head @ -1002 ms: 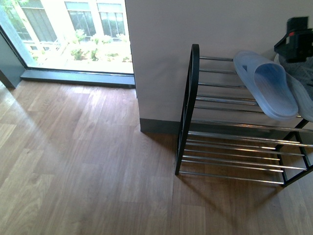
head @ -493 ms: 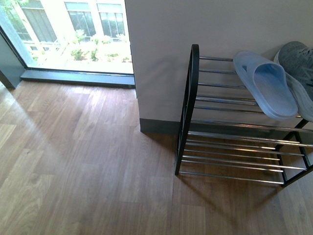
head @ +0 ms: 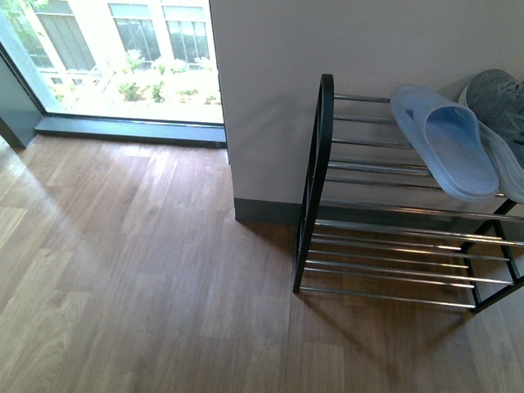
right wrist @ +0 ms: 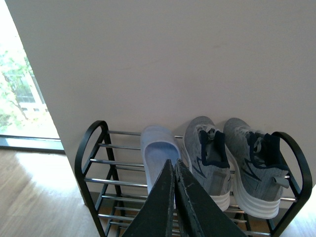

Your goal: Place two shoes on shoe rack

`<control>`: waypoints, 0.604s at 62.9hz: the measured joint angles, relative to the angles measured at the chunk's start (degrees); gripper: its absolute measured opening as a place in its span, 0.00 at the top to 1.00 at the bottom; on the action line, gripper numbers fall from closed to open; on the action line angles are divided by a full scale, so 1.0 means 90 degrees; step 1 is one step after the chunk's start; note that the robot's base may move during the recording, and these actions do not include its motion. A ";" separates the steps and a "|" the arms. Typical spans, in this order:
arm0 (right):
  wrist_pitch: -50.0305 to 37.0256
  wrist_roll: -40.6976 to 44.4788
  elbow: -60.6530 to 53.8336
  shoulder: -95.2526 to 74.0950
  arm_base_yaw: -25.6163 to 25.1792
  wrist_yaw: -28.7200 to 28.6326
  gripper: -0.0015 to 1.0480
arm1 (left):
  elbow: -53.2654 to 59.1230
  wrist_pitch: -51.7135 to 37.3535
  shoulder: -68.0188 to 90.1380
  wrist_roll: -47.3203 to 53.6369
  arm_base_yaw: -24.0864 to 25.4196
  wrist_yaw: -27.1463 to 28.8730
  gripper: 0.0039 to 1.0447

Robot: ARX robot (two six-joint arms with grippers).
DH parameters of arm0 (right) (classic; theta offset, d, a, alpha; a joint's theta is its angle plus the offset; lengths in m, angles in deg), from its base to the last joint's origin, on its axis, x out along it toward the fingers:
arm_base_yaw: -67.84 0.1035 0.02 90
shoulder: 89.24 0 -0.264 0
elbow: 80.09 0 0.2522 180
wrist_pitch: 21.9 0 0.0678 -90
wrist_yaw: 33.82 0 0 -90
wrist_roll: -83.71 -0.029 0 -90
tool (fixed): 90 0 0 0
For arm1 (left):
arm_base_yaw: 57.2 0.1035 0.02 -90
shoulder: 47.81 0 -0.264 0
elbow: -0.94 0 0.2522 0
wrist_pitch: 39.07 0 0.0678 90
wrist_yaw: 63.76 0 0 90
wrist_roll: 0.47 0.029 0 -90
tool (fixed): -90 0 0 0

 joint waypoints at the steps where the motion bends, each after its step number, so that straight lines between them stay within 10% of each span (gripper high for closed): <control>1: 0.0051 0.0000 -0.0017 0.0066 0.0000 0.0000 0.98 | 0.0000 0.0000 0.0000 0.0000 0.0000 0.0002 0.98; 38: 0.1200 0.0000 -0.0151 0.1528 0.0002 0.0015 0.98 | 0.0000 0.0000 0.0000 0.0000 0.0000 0.0002 0.98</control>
